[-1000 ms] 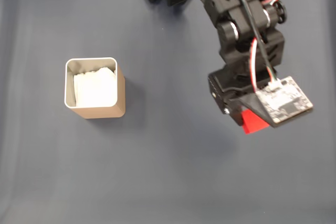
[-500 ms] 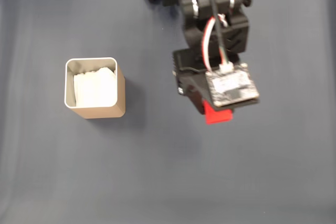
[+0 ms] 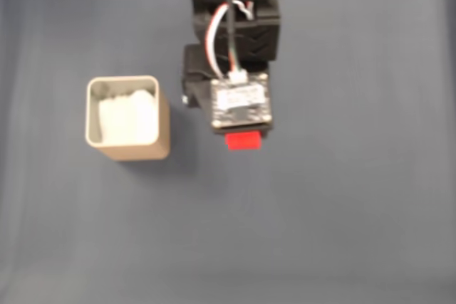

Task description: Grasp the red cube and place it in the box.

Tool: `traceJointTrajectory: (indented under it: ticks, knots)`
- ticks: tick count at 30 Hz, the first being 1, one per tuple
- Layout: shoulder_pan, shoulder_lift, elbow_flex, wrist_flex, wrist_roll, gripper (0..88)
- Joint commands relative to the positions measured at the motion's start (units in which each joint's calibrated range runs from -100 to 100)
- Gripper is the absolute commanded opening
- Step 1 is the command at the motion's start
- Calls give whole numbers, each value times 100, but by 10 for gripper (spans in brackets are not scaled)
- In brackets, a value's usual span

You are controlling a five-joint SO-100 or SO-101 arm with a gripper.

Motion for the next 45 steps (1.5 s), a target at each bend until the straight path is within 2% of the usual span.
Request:
traceJointTrajectory:
  ticks: [1,22,45]
  knots:
    - [278,-362,37,-12,107,12]
    - [1548,-769,420,-234,376,2]
    - [2564,-1176,1587,-1604,63,5]
